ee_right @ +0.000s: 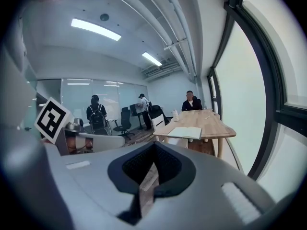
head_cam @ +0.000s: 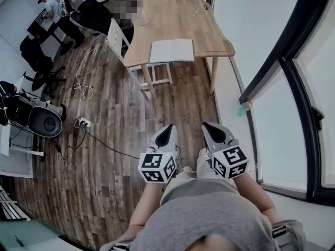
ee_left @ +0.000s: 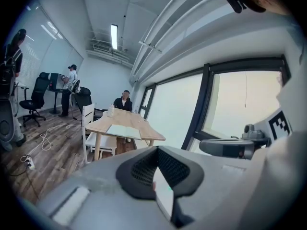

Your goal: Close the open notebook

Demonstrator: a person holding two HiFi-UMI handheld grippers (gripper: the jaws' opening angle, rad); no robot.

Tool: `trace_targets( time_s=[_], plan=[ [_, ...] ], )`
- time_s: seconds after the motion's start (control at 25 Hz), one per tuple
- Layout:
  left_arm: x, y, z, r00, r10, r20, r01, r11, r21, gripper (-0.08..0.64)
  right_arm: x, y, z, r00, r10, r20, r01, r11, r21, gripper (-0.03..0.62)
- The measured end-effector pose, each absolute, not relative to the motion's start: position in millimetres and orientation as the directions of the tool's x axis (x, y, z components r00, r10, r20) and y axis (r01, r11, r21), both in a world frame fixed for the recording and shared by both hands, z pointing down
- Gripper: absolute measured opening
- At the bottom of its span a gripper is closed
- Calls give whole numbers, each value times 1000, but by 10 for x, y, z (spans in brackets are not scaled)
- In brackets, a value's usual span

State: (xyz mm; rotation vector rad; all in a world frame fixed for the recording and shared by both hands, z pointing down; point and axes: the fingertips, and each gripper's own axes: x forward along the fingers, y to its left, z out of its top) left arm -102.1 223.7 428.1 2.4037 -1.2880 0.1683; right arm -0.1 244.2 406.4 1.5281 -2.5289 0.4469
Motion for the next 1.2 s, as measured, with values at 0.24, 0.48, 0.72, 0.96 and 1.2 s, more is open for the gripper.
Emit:
trace_targets(
  time_s=[0.24,0.48,0.72,0.96,1.2],
  plan=[
    [-1160,2312,4311,564,-773,291,-821,-487,298,0,-124,2508,4156,-475,-825,306,-880,443,-173,0],
    [-1253,2313,4363,554,-778,296,-825,-465,323,0,-147,2467,4195,-485,-821,299,-871,426,-244,0],
    [-1282,2205,4436,545,-781,305,-826,-440,351,0,-134,2334,4279,-490,-810,323,-870,432,-237,2],
    [-1325,1862,4510,530,-788,312,-832,-413,370,0,-206,1924,4265,-548,-783,294,-833,478,-277,2],
    [-1326,1297,4553,509,-802,313,-843,-391,370,0,-227,1377,4258,-600,-749,281,-798,536,-274,1]
  ],
)
